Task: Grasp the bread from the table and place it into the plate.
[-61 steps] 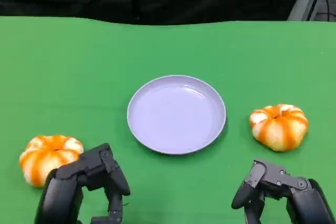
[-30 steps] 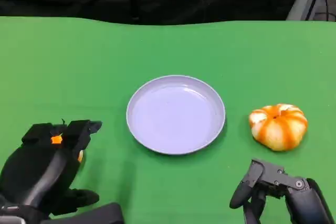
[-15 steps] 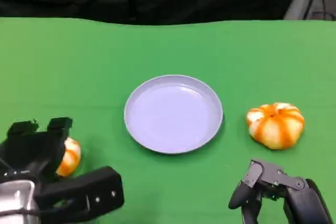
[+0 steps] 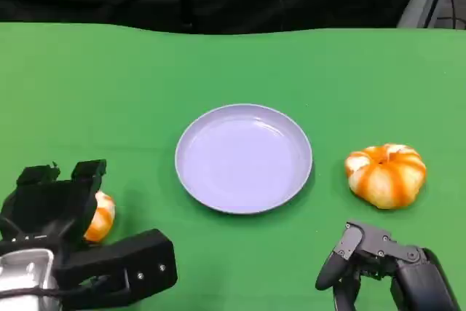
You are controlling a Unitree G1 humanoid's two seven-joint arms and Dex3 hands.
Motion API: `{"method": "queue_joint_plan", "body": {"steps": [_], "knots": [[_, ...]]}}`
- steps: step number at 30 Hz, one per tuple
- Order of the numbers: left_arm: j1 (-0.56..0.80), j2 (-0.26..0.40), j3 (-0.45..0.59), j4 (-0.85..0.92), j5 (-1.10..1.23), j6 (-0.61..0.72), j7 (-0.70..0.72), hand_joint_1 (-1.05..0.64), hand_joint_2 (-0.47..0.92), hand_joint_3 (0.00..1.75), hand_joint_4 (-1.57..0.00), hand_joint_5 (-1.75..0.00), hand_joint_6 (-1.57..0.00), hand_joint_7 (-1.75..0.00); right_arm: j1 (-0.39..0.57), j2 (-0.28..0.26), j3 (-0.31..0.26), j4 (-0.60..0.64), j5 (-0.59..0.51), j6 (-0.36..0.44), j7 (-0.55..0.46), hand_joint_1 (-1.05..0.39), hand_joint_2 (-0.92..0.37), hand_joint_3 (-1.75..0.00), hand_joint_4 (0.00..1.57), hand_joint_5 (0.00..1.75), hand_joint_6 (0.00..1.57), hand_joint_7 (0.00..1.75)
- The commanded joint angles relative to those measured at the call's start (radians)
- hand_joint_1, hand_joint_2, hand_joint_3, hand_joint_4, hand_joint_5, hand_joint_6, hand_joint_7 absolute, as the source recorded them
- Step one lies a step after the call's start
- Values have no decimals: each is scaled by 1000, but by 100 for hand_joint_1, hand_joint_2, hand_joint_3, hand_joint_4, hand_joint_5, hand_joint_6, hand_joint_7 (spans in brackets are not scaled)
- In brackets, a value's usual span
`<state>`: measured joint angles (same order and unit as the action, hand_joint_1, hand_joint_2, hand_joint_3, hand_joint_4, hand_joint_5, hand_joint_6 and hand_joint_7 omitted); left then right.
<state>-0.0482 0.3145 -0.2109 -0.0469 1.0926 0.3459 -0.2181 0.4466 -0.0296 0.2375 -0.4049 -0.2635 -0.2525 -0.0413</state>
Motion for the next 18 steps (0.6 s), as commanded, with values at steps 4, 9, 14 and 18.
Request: {"method": "queue_joint_plan", "body": {"steps": [4,9,14,18], "knots": [[-93,26,-15,193,-95,56,-18,-52,89,1,0,-37,-17,-12,3,-6,-5,-8,5,-5,-2,-3,-20,-163,90,175,81,146],[-123,37,-30,268,-136,57,-5,-52,89,1,0,-38,-18,-11,6,-5,-3,-11,10,-3,0,-3,-20,-163,90,175,81,146],[-186,37,-26,437,-243,18,28,-42,92,1,-6,-43,-30,-8,13,-4,2,-18,14,-1,2,-4,-20,-161,88,175,81,146],[-201,50,-45,460,-273,19,37,-41,92,1,-8,-44,-33,-6,14,-4,2,-19,12,-1,3,-4,-21,-161,88,175,81,146]]}}
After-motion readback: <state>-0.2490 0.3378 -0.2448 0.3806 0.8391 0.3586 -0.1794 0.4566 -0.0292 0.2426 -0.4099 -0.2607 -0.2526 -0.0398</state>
